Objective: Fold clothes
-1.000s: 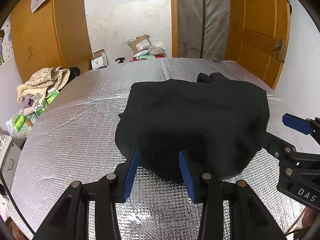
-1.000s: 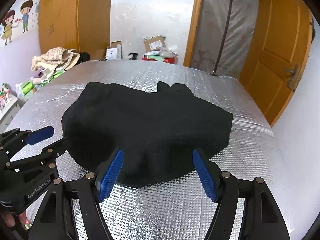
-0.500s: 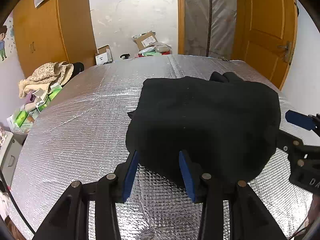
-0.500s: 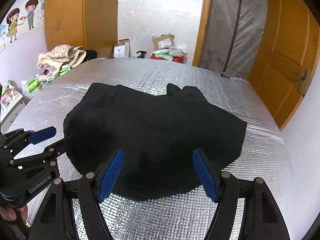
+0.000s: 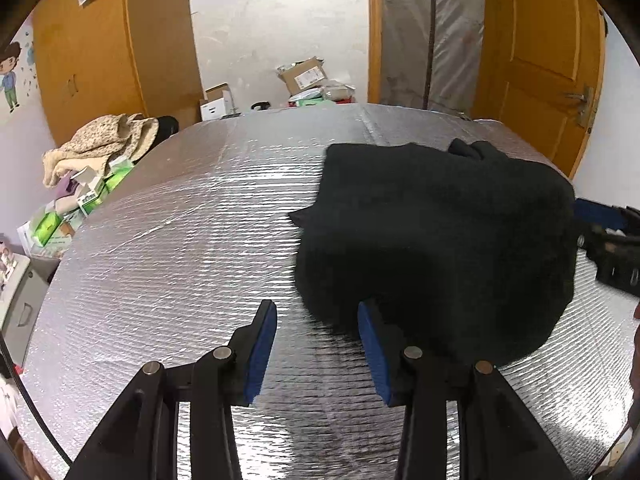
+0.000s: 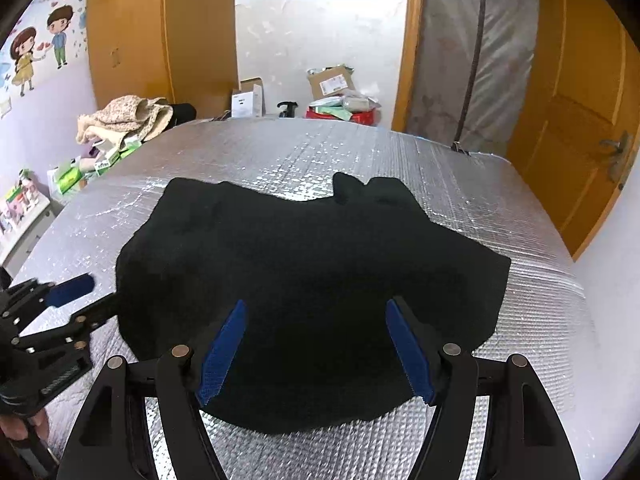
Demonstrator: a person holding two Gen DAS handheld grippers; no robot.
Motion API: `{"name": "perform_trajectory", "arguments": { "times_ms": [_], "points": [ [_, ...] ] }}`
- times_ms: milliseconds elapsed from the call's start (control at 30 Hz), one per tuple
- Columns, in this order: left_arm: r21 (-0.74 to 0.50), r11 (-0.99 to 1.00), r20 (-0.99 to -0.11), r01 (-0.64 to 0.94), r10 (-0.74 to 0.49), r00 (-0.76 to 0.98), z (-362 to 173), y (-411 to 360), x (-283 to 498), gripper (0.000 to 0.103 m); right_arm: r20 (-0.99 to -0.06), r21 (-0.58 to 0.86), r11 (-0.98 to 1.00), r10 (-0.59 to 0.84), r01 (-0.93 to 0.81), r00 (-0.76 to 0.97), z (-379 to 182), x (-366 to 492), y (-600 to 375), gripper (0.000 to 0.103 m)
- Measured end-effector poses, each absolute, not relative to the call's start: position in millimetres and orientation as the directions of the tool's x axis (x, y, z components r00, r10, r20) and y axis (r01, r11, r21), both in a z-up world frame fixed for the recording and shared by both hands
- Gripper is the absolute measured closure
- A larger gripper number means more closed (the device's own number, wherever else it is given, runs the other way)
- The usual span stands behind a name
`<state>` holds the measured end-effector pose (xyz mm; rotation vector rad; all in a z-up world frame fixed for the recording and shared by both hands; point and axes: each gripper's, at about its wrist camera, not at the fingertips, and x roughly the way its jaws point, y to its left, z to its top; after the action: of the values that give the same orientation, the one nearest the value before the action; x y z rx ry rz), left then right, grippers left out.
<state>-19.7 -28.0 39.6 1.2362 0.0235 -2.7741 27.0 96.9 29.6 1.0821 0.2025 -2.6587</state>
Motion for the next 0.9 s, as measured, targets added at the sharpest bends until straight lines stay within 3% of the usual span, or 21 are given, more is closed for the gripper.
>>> {"name": "perform_trajectory", "arguments": {
  "times_ms": [467, 800, 900],
  "points": [
    [0.032, -0.982, -0.747, 0.188, -0.149, -0.648, 39, -66, -27, 0.06, -0.7, -0.023, -0.904, -0.289, 0.426, -0.653, 22, -22, 84, 0.029],
    [-0.067, -0.987, -0.656, 0.146, -0.067, -0.752, 53, -94, -26, 0.066, -0.691, -0.025, -0.875, -0.335, 0.484, -0.641, 24, -24, 67, 0.029],
    [-0.038, -0.984, -0.659, 0.176, -0.108, -0.744, 58, -102, -28, 0.066, -0.684, -0.012, -0.881, -0.338, 0.472, -0.647, 26, -14, 70, 0.029]
  ]
}}
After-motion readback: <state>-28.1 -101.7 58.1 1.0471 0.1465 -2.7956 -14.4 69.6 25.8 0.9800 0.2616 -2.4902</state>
